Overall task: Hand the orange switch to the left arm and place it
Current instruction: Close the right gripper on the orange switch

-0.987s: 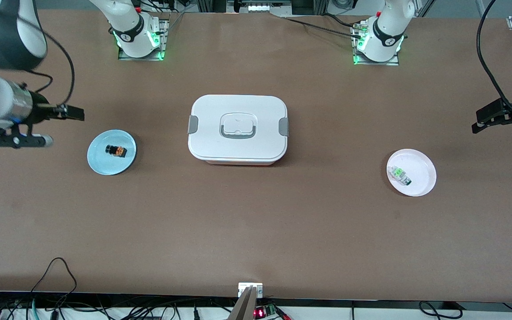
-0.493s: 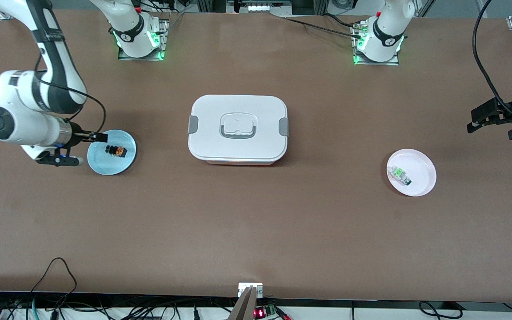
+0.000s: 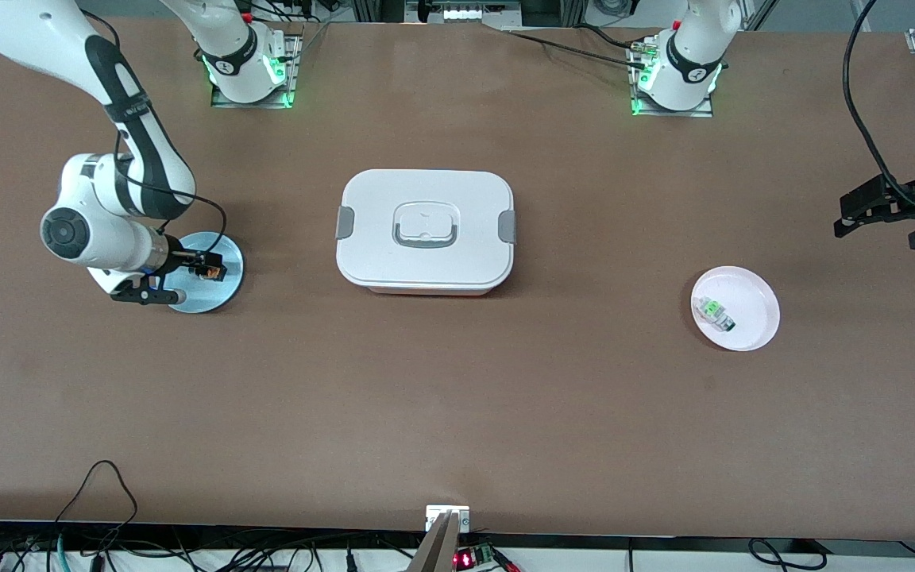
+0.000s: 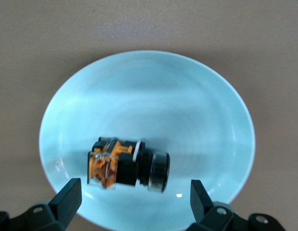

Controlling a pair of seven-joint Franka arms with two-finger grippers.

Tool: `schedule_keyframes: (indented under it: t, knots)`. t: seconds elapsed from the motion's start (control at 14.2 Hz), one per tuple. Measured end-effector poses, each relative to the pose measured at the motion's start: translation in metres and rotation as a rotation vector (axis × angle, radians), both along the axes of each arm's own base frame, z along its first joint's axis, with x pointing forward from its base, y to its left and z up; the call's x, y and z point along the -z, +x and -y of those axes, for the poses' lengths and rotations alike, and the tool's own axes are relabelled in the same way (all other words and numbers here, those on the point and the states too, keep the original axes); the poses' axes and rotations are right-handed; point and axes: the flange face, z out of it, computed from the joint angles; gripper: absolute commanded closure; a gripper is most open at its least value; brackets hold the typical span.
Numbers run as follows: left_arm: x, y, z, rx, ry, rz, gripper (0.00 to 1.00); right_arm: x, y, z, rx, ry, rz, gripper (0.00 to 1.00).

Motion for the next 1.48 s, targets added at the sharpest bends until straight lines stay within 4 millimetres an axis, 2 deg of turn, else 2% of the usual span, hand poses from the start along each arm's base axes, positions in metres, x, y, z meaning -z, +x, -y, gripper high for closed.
schedule_keyframes:
  t: [0.14, 0.42, 0.49, 0.7, 0.85, 1.06, 1.2, 1.34, 1.48]
  knots:
    - [0.001, -0.001, 0.003, 0.005, 0.0, -0.008, 0.0, 0.016, -0.001, 0.0, 0.0, 0.003, -0.004, 0.0]
    - [0.001, -0.001, 0.003, 0.006, 0.0, -0.01, 0.0, 0.02, 0.0, -0.001, 0.0, 0.004, 0.004, 0.02]
    - [0.001, -0.001, 0.003, 0.006, 0.0, -0.01, 0.0, 0.02, 0.0, -0.001, 0.0, 0.004, 0.005, 0.11]
    - [0.001, -0.001, 0.003, 0.006, 0.0, -0.011, 0.0, 0.021, 0.001, -0.001, -0.001, 0.004, 0.007, 0.76]
    - [0.001, -0.001, 0.003, 0.006, 0.0, -0.011, 0.0, 0.019, 0.003, -0.002, -0.002, 0.004, 0.013, 0.98]
    - [0.0, -0.002, 0.004, 0.008, 0.0, -0.01, 0.0, 0.014, 0.008, -0.005, -0.026, 0.009, 0.027, 1.0]
    - [0.0, -0.002, 0.004, 0.007, 0.0, -0.01, 0.0, 0.001, 0.016, -0.008, -0.102, 0.024, 0.056, 1.0]
    - [0.0, -0.002, 0.004, 0.007, 0.0, -0.01, 0.0, -0.023, 0.024, -0.02, -0.206, 0.043, 0.101, 1.0]
    - [0.0, -0.002, 0.004, 0.008, 0.0, -0.01, 0.0, -0.055, 0.029, -0.041, -0.281, 0.054, 0.151, 1.0]
